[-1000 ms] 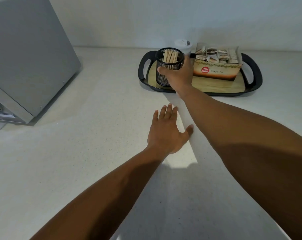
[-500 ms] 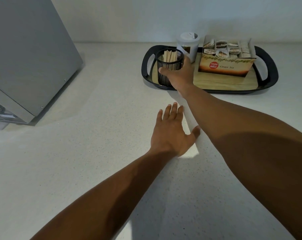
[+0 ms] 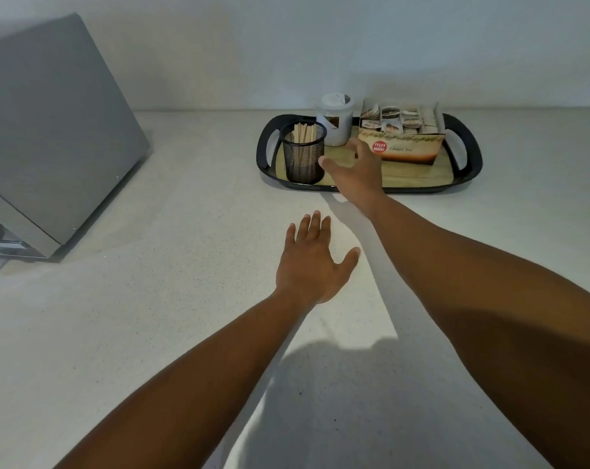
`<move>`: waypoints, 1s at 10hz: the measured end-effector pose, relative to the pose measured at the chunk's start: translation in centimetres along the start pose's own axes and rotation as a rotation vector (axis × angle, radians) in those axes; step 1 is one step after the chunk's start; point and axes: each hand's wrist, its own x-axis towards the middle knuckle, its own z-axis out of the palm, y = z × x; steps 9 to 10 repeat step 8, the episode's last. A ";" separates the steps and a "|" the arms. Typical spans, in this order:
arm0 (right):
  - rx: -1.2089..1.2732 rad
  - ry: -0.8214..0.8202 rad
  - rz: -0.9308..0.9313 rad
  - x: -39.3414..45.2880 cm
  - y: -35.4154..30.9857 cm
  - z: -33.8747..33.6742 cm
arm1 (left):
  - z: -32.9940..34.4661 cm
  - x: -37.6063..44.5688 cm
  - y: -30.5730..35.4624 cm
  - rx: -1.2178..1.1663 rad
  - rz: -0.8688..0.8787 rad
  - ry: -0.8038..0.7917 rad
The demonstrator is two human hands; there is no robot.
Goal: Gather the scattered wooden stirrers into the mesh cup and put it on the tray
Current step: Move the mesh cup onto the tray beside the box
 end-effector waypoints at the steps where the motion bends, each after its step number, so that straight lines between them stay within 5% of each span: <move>1: -0.052 -0.021 -0.030 -0.9 -0.1 -1.6 | -0.1 -0.2 0.0 -0.003 0.006 -0.005; 5: -0.189 -0.044 -0.095 -5.4 -0.1 -6.0 | -1.3 -0.4 0.4 0.020 0.060 -0.069; 10: -0.348 -0.050 -0.164 -9.2 -0.5 -9.1 | -5.1 -0.5 1.7 0.006 0.100 0.049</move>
